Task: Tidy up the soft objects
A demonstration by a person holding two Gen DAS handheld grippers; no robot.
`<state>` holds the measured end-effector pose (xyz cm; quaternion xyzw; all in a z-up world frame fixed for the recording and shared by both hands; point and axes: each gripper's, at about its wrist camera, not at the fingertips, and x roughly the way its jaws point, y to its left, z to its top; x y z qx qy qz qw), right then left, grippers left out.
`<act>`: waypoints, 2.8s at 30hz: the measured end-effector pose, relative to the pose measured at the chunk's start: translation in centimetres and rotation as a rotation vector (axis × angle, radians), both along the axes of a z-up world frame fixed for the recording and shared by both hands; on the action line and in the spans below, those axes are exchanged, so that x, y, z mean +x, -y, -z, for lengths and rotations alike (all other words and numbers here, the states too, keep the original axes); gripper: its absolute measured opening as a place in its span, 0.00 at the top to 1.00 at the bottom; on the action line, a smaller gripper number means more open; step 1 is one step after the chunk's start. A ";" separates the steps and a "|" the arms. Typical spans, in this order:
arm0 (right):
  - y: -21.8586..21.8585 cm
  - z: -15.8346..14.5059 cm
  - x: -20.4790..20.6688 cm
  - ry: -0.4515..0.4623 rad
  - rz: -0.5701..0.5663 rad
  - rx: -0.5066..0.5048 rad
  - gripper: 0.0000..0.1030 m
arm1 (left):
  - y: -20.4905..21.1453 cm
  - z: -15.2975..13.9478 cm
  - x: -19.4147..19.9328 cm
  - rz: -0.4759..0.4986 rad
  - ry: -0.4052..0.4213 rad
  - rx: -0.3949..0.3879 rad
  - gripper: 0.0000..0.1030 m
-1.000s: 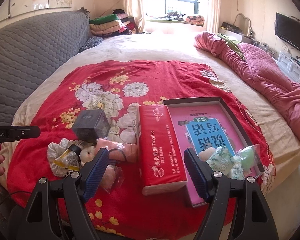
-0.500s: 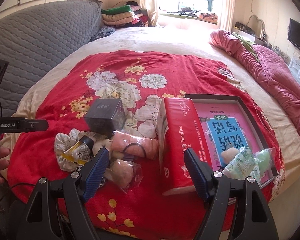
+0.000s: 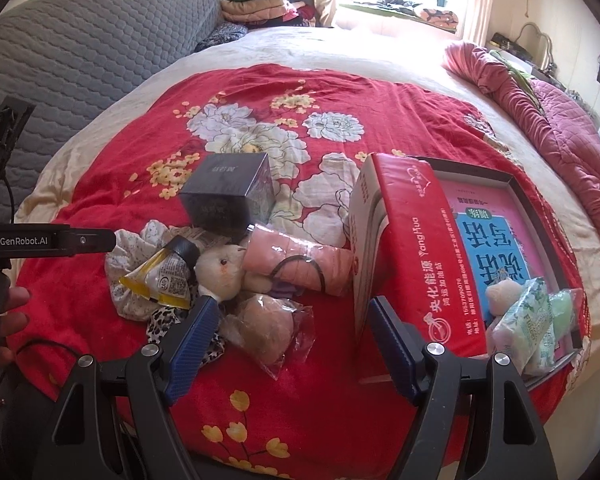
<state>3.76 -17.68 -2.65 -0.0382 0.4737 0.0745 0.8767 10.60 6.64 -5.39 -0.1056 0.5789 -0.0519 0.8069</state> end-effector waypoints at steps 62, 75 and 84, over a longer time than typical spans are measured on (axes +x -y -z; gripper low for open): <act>-0.8 2.6 1.3 -0.082 0.014 0.123 0.41 | 1.1 2.8 1.1 0.026 -0.012 -0.136 0.89; 0.5 -1.9 -0.1 0.027 0.015 0.155 0.41 | 1.4 -3.5 -0.3 0.047 0.100 -0.134 0.89; 3.4 -5.2 -1.3 0.089 0.061 0.208 0.41 | 3.6 -8.2 -1.5 0.106 0.177 -0.108 0.89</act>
